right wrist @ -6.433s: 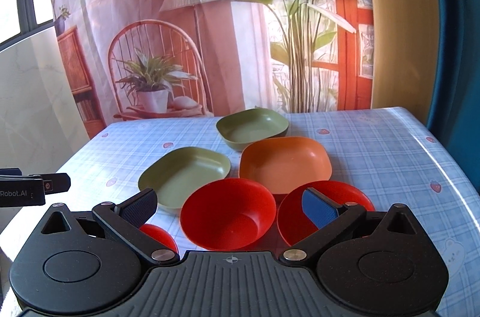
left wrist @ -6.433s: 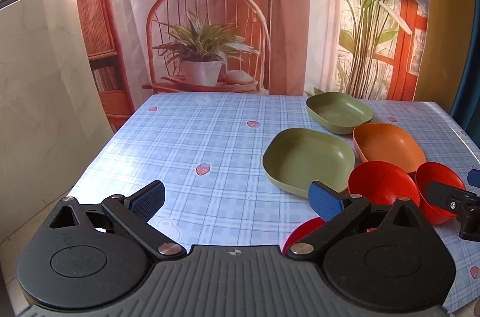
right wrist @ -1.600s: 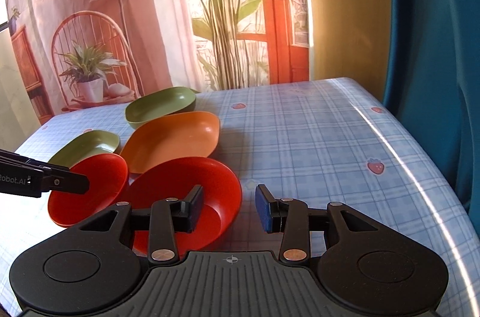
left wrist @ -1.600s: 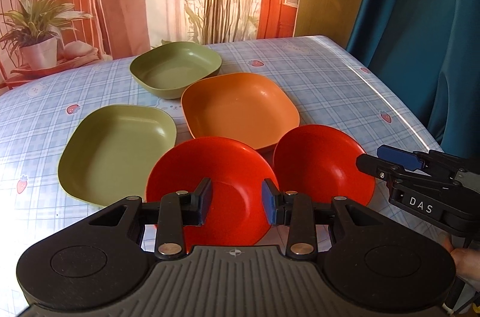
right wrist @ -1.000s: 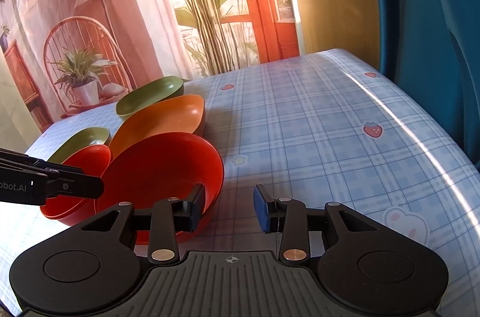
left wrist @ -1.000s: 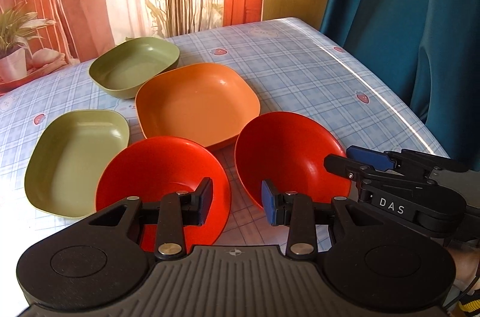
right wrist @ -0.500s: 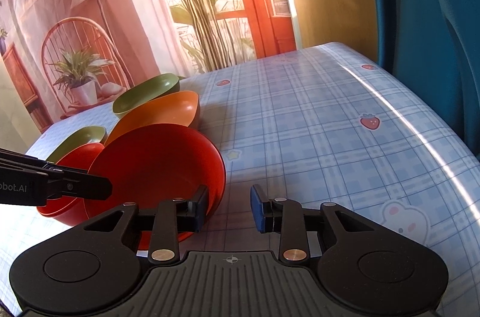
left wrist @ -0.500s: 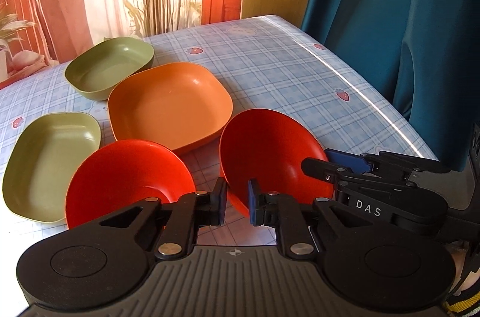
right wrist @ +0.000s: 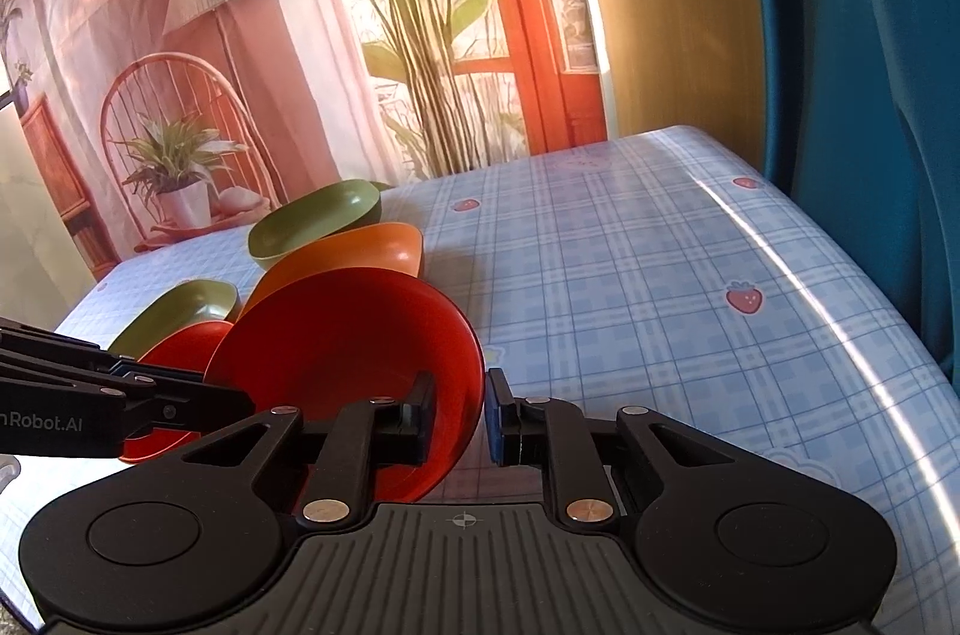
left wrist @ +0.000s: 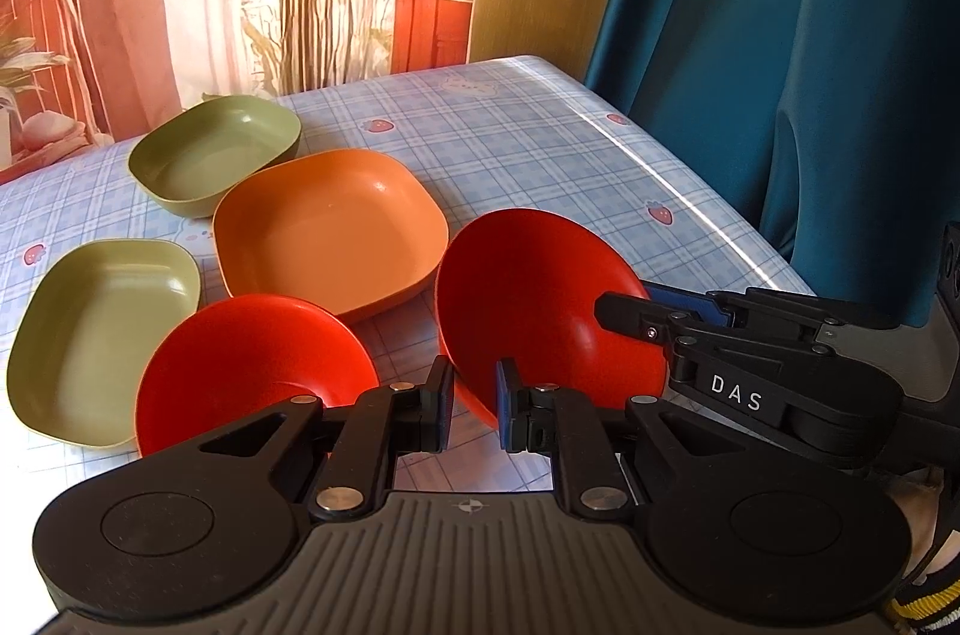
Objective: Organize plates and bowls
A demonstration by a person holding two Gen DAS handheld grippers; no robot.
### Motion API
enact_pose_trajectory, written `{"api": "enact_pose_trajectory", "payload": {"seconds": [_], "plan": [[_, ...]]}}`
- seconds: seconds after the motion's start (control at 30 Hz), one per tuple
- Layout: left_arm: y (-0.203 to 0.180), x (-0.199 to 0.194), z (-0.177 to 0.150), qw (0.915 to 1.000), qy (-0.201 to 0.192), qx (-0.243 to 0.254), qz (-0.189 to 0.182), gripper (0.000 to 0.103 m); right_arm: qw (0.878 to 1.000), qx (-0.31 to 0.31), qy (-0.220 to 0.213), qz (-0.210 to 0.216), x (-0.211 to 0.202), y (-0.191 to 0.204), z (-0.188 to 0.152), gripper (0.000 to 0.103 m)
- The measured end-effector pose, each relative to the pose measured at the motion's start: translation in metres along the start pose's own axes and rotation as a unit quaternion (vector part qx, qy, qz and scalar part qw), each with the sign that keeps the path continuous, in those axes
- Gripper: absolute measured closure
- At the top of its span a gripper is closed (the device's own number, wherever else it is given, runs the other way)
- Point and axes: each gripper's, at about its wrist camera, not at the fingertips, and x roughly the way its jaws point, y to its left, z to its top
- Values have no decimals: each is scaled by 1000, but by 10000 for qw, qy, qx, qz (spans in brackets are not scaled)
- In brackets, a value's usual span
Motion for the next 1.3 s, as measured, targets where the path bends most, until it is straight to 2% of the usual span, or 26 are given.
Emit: {"api": "enact_pose_trajectory", "payload": {"seconds": [0.6,0.97,1.3], "plan": [[47,-49,-9,9960,-591,-659,113,87,9974,-713,-50,122,-10,75,25,86],[84,-61,-18,9911,-751,-1070,233,87,9924,-1213,109,165,2,125,24,85],[106,-62,-29,9872,-726,-1387,295,87,9886,-1458,296,235,18,147,20,85]]}}
